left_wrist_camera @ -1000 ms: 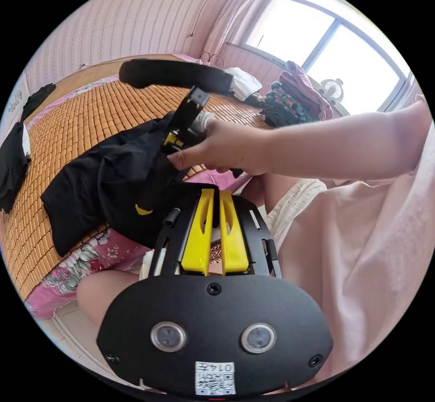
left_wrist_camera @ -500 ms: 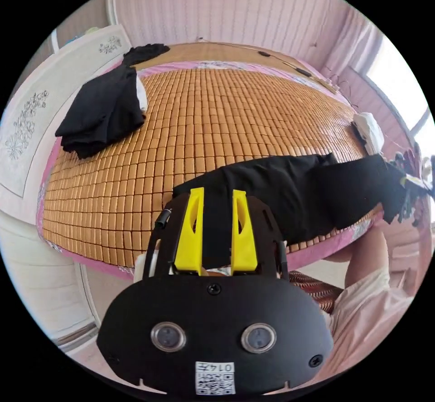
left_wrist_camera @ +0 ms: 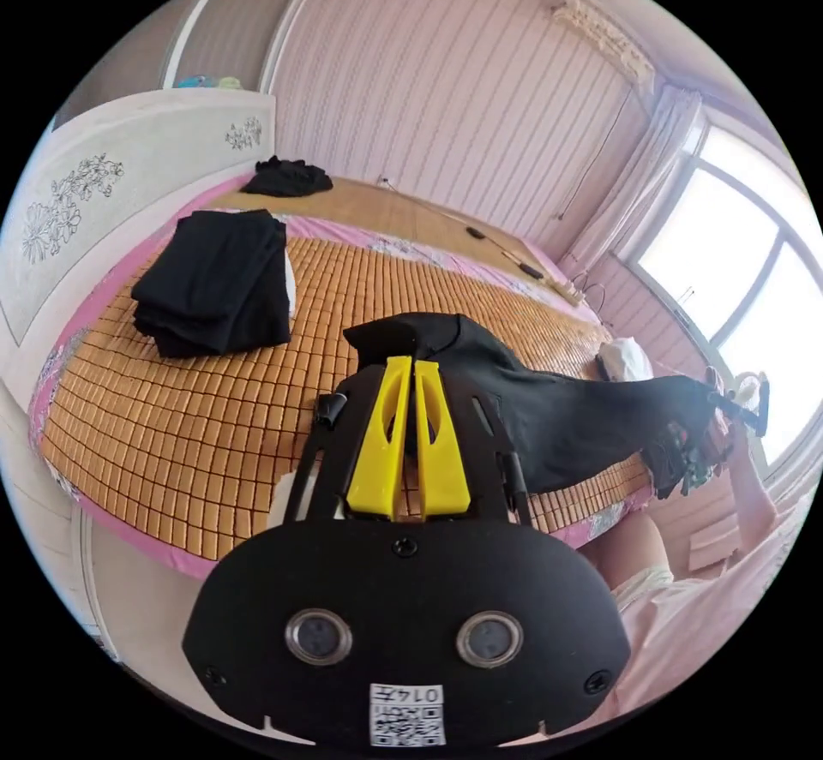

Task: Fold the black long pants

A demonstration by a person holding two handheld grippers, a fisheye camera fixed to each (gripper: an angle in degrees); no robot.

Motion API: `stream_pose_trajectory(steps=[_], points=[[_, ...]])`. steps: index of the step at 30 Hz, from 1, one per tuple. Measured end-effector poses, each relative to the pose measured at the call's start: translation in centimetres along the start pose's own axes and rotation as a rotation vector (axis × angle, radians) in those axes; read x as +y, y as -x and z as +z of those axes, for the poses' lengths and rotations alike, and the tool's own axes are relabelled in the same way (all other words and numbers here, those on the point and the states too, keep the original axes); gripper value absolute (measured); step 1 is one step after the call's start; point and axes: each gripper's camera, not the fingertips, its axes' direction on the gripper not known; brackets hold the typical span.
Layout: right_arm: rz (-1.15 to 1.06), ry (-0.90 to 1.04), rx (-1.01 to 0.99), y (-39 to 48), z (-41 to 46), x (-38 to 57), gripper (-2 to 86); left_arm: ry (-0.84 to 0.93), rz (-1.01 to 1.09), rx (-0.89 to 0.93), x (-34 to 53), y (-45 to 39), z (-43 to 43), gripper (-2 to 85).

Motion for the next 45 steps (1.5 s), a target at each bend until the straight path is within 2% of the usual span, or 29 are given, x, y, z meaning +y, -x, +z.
stream_pose_trajectory(steps=[3,6,9,11,16,21,24,27,30,35,38,41,45], points=[[0.082,0.067,-0.081,-2.3,2.2,3.2,1.2,-0.002,-0.112,-0.018,4.4,4.6,-2.6,-0.9],[0.169,0.196,-0.017,-3.8,5.2,6.7,1.2,0.131,-0.343,-0.134,10.2,9.4,-2.3,-0.8],[0.178,0.318,0.049,-3.8,7.1,8.1,1.9,0.19,-0.522,-0.146,14.4,11.9,-2.6,-0.2],[0.131,0.358,0.058,-2.7,7.7,7.5,2.8,0.188,-0.547,-0.152,15.1,12.0,-3.0,0.5],[-0.116,0.418,0.07,3.2,10.3,3.1,6.8,0.219,-0.491,-0.156,12.9,10.6,-1.4,4.7],[-0.303,0.558,0.035,9.8,14.8,1.7,13.5,0.311,-0.443,-0.28,8.8,9.6,3.2,8.7],[-0.303,0.654,0.129,9.7,17.3,3.4,13.1,0.43,-0.458,-0.327,8.0,9.7,6.7,9.9],[-0.292,0.721,0.169,8.8,18.7,4.0,8.1,0.489,-0.39,-0.41,7.0,8.5,8.1,7.3],[-0.313,0.692,0.136,8.6,17.0,2.0,1.7,0.462,-0.349,-0.439,5.9,7.7,7.5,0.2],[-0.312,0.587,0.012,7.1,10.9,-4.2,0.6,0.349,-0.319,-0.525,4.1,7.9,3.6,-0.8],[-0.33,0.55,-0.088,7.1,9.9,-7.7,1.6,0.374,-0.317,-0.579,3.9,9.1,2.3,-0.6],[-0.337,0.509,-0.036,7.7,11.7,-9.3,5.0,0.468,-0.35,-0.658,4.8,9.9,2.3,0.6],[-0.338,0.534,-0.005,7.5,13.4,-8.5,9.2,0.375,-0.366,-0.684,4.2,8.5,0.1,2.3]])
